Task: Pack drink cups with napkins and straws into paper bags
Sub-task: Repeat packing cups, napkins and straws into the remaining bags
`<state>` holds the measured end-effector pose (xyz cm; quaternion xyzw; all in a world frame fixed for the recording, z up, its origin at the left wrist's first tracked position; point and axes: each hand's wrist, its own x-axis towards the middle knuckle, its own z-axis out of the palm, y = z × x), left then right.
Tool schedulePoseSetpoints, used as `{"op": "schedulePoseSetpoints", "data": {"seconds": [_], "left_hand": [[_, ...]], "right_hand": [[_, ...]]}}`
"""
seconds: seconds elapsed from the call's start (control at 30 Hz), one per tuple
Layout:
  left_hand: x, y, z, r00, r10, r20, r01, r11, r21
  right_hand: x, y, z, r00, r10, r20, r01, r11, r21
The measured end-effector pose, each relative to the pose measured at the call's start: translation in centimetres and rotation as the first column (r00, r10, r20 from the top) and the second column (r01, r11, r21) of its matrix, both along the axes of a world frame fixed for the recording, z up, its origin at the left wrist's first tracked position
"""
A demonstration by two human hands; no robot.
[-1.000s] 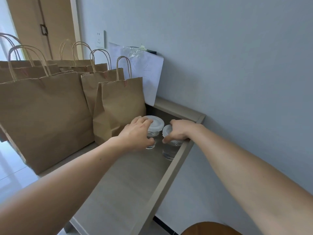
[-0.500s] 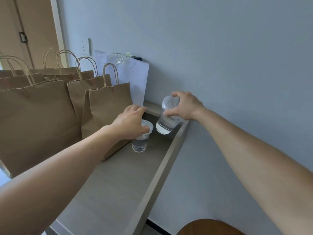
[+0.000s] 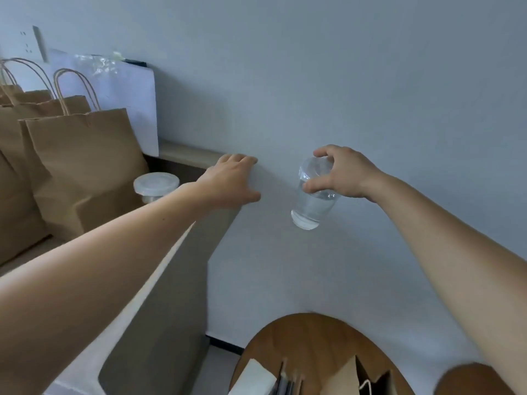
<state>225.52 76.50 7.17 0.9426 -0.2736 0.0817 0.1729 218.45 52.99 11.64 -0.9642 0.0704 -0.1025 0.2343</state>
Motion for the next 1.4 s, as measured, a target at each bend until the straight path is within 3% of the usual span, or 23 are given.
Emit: {"op": "schedulePoseSetpoints", "data": {"seconds": [0.17,0.3,0.53,0.63,0.77,0.83,1.0,1.1,1.3,1.4], "left_hand": [[-3.6,-8.6,-5.1,0.994,-0.079,-0.080,0.085,0.993,0.079],[-7.1,-14.4,-12.4,0.966,-0.114,-0.230,0.152,0.976,0.158],[-13.8,-18.2,-25.5,0.877,-0.029,-0.481,0.190,0.938,0.291],[-16.1,-18.0,-29.1,0.785,-0.027,-0.619,0.285,0.903,0.322],[-19.6,-17.8,-32.6,0.569,-0.001,-0.822,0.417,0.862,0.287],[-21.2,-18.3,-33.8,0.487,0.057,-0.872,0.380,0.885,0.270],[-22.7,-19.6,-35.3,0.519,0.111,-0.847,0.117,0.973,0.199],[-22.8,-19.6,-35.1,0.373,0.115,-0.921,-0.011,0.993,0.120],[-23.2,-19.3,-34.9,0.326,0.145,-0.934,-0.075,0.989,0.128],[-23.8,-19.1,-35.2,0.313,0.133,-0.941,-0.055,0.991,0.122]], "right_hand": [[-5.6,-7.5,-6.2,0.992,-0.055,-0.118,0.055,0.998,-0.006],[-9.3,-12.1,-11.4,0.978,-0.088,-0.188,0.081,0.996,-0.049],[-14.7,-15.3,-19.3,0.947,-0.065,-0.315,0.040,0.996,-0.085],[-16.2,-15.5,-21.5,0.937,-0.037,-0.346,0.013,0.997,-0.071],[-18.0,-15.0,-24.0,0.931,-0.006,-0.364,-0.019,0.998,-0.065],[-18.8,-14.6,-25.0,0.926,0.002,-0.377,-0.028,0.997,-0.065],[-20.8,-13.3,-27.3,0.885,0.021,-0.466,-0.081,0.991,-0.109],[-21.7,-12.5,-28.8,0.826,0.032,-0.562,-0.147,0.976,-0.159],[-22.4,-10.8,-32.1,0.721,0.033,-0.692,-0.298,0.917,-0.266],[-22.1,-9.9,-34.9,0.678,0.009,-0.735,-0.270,0.933,-0.238]]}}
